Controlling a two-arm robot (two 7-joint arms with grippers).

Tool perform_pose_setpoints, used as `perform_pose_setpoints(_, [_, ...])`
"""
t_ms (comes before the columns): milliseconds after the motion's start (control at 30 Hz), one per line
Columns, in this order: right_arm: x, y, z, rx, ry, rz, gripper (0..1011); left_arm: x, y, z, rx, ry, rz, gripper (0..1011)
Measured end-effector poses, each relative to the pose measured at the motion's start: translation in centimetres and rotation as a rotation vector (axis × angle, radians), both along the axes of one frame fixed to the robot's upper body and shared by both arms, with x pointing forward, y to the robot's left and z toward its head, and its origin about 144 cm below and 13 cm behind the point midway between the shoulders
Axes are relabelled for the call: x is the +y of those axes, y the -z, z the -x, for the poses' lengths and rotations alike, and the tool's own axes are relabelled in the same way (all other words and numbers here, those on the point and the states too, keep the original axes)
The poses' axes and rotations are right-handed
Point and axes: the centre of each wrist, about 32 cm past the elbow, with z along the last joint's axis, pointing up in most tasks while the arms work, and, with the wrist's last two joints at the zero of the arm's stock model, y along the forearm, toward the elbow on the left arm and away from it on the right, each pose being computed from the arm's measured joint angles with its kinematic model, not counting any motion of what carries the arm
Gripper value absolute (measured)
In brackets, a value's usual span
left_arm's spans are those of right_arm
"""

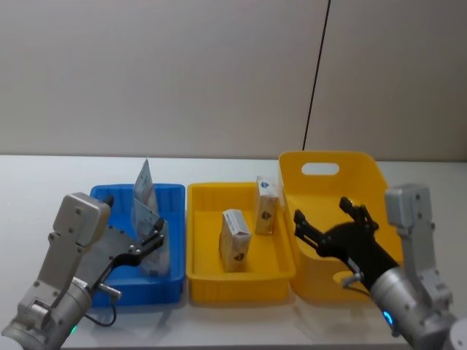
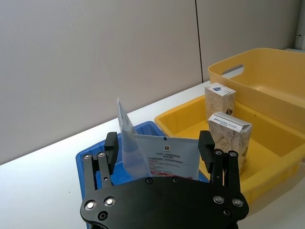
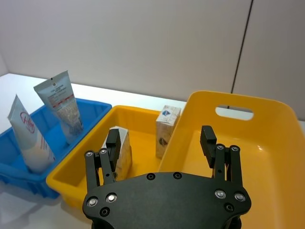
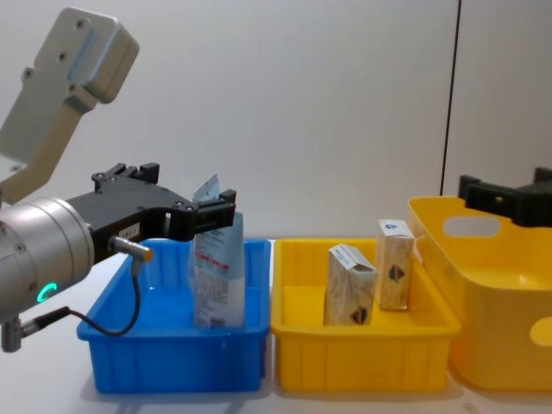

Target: Bimanual collaborative sorting of washing and personal care products

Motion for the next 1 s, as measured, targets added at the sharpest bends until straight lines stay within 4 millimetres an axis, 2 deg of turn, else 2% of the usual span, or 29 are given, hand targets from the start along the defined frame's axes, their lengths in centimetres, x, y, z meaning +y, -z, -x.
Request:
perform_pose_setpoints(467, [0.6, -1.1, -8.3, 0.138, -0.121, -0.029, 1003, 0.0, 0.0, 0.0, 0.000, 0.000, 0.000, 1001])
perform_pose_setpoints(633, [1.5, -2.1, -11.5, 0.197, -0.180, -0.021, 1003, 0.0, 0.0, 0.0, 0.000, 0.000, 0.000, 1001])
perform_pose_setpoints(800, [2.3, -3.1, -12.9, 0.229, -0.208, -0.003, 1003, 0.0, 0.0, 0.0, 0.000, 0.000, 0.000, 1001])
perform_pose_setpoints(1000, [4.0, -5.2, -14.3, 0.266, -0.234, 0.059, 1003, 0.0, 0.0, 0.0, 0.000, 0.000, 0.000, 1001])
